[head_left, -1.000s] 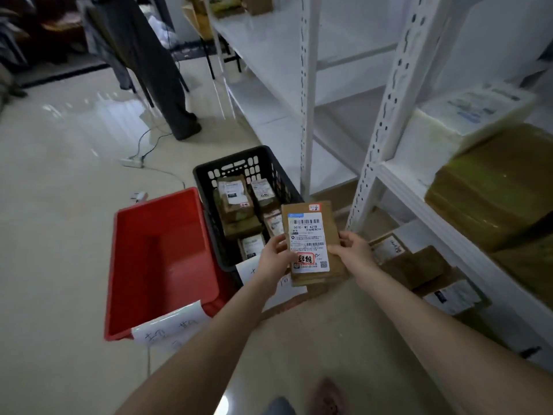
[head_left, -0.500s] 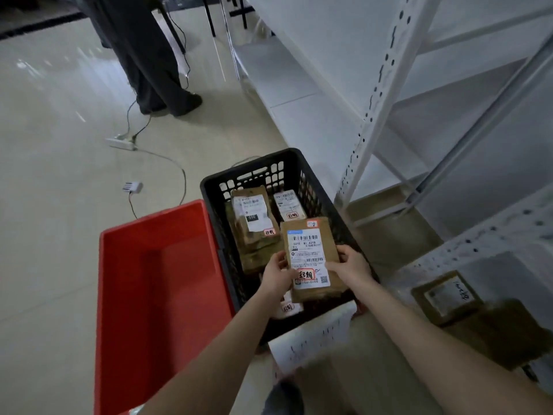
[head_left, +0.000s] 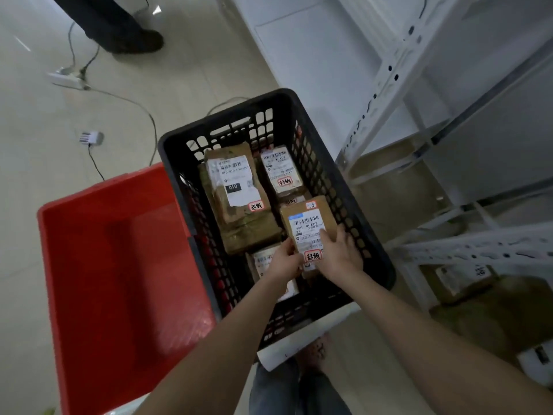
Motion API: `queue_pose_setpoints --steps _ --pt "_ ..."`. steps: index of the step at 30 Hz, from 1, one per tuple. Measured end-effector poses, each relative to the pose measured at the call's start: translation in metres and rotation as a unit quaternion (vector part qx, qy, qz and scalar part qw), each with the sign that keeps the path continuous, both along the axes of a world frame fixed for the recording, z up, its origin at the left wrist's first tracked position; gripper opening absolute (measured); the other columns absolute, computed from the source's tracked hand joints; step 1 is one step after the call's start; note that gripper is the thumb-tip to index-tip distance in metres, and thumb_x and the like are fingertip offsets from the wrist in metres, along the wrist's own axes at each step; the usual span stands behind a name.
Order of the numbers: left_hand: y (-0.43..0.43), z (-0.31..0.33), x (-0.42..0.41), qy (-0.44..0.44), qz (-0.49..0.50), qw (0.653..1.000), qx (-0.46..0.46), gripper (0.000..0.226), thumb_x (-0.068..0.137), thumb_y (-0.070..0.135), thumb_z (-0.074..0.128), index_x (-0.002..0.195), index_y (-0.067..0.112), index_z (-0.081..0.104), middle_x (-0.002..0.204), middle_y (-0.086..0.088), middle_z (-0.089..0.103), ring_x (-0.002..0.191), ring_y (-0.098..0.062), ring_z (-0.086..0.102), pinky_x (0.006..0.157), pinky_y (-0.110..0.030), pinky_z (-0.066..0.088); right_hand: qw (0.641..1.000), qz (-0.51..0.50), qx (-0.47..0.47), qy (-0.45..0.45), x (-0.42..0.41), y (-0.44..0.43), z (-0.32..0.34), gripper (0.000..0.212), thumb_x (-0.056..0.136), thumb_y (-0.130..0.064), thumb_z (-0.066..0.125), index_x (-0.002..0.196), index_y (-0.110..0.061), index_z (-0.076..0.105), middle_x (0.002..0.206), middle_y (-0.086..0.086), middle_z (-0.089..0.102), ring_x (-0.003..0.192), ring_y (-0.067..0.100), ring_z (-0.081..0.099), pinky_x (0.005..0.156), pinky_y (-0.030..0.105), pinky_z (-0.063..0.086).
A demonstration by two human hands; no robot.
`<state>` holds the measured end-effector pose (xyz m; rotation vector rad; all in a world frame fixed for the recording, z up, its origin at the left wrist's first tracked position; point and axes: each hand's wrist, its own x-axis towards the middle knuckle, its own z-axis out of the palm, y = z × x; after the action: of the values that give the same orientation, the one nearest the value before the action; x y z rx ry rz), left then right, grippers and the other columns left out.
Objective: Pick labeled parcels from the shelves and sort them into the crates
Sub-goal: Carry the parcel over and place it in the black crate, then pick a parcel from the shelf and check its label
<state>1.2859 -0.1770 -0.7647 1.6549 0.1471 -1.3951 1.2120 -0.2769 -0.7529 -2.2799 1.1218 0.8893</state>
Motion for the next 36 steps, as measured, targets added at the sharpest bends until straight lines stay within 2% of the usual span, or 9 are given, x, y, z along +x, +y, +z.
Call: queue_pose_setpoints --steps 3,7,9,11,15,19,25,31,36 --pt "0.002 -0.003 -0.002 -0.029 -0.033 0.999 0.012 0.054 0.086 -0.009 0.049 0.132 0.019 0.048 0.120 0.000 0.064 0.104 -0.020 0.063 0.077 -0.031 0.055 1.000 0.021 -0.004 -0.003 -0.002 -0.001 -0.006 0.086 0.088 -0.030 0.063 0.151 -0.026 0.004 0.157 0.016 -0.012 0.145 0.034 0.002 0.114 0.046 0.024" --pt "0.013 0.001 -0.003 -0.116 -0.121 0.982 0.085 0.073 0.086 0.011 0.064 0.150 0.013 0.028 0.147 -0.006 0.043 0.130 -0.025 0.046 0.104 -0.040 0.043 0.999 0.032 -0.006 -0.019 -0.009 -0.005 -0.005 0.085 0.086 -0.031 0.066 0.150 -0.029 0.009 0.158 0.012 -0.010 0.145 0.034 0.003 0.112 0.047 0.025" --pt "0.019 0.011 -0.003 -0.177 -0.185 0.958 0.131 0.076 0.087 0.016 0.064 0.151 0.014 0.023 0.151 -0.009 0.036 0.136 -0.026 0.039 0.108 -0.039 0.039 0.999 0.030 -0.018 -0.037 -0.017 -0.004 0.001 0.081 0.085 -0.029 0.067 0.147 -0.029 0.015 0.158 0.011 -0.005 0.145 0.034 0.008 0.111 0.047 0.027" --pt "0.025 0.025 -0.004 -0.233 -0.257 0.924 0.163 0.074 0.088 0.019 0.063 0.150 0.015 0.023 0.151 -0.009 0.035 0.135 -0.025 0.039 0.104 -0.034 0.038 0.997 0.029 -0.029 -0.059 -0.026 -0.001 0.012 0.077 0.085 -0.027 0.066 0.146 -0.029 0.019 0.157 0.011 0.002 0.142 0.033 0.015 0.108 0.045 0.031" --pt "0.023 0.060 -0.004 -0.301 -0.364 0.866 0.166 0.076 0.087 0.022 0.065 0.150 0.014 0.023 0.151 -0.010 0.030 0.133 -0.025 0.041 0.102 -0.034 0.040 0.994 0.006 -0.043 -0.099 -0.042 0.006 0.044 0.069 0.088 -0.025 0.063 0.145 -0.026 0.024 0.156 0.010 0.009 0.140 0.031 0.020 0.108 0.042 0.033" --pt "0.007 0.092 -0.009 -0.385 -0.453 0.792 0.141 0.076 0.086 0.025 0.065 0.149 0.016 0.024 0.146 -0.010 0.035 0.125 -0.026 0.048 0.094 -0.036 0.047 0.986 -0.041 -0.068 -0.149 -0.059 0.014 0.077 0.065 0.089 -0.026 0.062 0.143 -0.025 0.027 0.155 0.008 0.012 0.139 0.028 0.022 0.106 0.041 0.035" --pt "-0.012 0.128 -0.049 -0.476 -0.547 0.687 0.044 0.074 0.087 0.024 0.064 0.149 0.015 0.024 0.148 -0.009 0.030 0.126 -0.027 0.045 0.094 -0.038 0.049 0.960 -0.167 -0.136 -0.178 -0.120 0.039 0.120 0.064 0.089 -0.031 0.063 0.144 -0.027 0.030 0.152 0.005 0.018 0.134 0.025 0.031 0.100 0.039 0.043" --pt "-0.008 0.164 -0.122 -0.487 -0.619 0.612 -0.072 0.064 0.088 0.028 0.060 0.143 0.015 0.030 0.141 -0.010 0.034 0.125 -0.031 0.044 0.097 -0.043 0.045 0.925 -0.277 -0.206 -0.161 -0.209 0.084 0.166 0.060 0.089 -0.025 0.058 0.144 -0.025 0.034 0.151 0.006 0.025 0.137 0.027 0.028 0.104 0.040 0.038" --pt "-0.015 0.203 -0.205 -0.505 -0.664 0.523 -0.175 0.065 0.089 0.013 0.059 0.145 0.018 0.028 0.146 -0.007 0.031 0.128 -0.030 0.043 0.099 -0.043 0.045 0.897 -0.349 -0.250 -0.109 -0.285 0.110 0.200 0.066 0.087 -0.024 0.060 0.145 -0.025 0.029 0.150 0.005 0.024 0.136 0.028 0.028 0.106 0.039 0.037"
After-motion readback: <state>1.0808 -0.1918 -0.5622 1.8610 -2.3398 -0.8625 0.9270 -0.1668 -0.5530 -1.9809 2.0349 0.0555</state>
